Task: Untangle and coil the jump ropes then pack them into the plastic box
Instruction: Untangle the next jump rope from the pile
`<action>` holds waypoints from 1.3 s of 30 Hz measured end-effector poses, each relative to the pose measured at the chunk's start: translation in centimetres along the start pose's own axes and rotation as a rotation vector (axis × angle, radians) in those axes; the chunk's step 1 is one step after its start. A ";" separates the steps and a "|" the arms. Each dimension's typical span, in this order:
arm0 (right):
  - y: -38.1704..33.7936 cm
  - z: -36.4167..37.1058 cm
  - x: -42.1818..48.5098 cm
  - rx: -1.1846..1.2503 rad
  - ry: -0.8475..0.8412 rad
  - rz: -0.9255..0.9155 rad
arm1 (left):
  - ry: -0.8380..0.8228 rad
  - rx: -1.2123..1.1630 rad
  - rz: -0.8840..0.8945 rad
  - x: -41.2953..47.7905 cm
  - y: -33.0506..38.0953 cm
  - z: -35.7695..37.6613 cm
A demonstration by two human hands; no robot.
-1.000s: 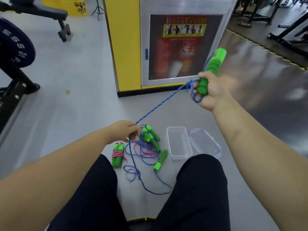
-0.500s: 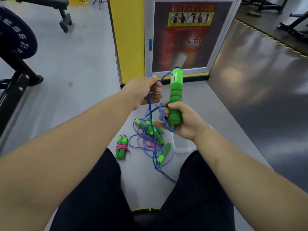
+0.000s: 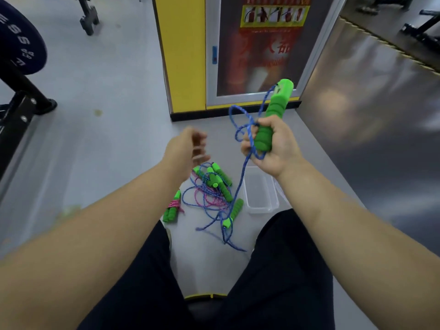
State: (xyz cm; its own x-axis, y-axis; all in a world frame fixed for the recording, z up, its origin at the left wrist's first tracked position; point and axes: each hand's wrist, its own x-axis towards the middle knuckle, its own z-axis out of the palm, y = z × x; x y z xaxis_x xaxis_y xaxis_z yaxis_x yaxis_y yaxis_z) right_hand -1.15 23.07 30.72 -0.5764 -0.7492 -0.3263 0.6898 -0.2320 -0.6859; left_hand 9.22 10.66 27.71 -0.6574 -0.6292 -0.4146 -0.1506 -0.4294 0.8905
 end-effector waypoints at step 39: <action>-10.2 2.9 0.3 -0.120 0.067 -0.125 | -0.251 0.479 0.101 -1.2 2.7 -4.9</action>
State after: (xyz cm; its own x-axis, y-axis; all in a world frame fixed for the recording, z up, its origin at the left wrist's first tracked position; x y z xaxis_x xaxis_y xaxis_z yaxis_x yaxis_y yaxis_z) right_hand -7.06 23.42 39.56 -0.6849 -0.6755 -0.2733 0.5558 -0.2417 -0.7954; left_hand 13.17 7.09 29.66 -0.8330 -0.4532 -0.3173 -0.3583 0.0050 0.9336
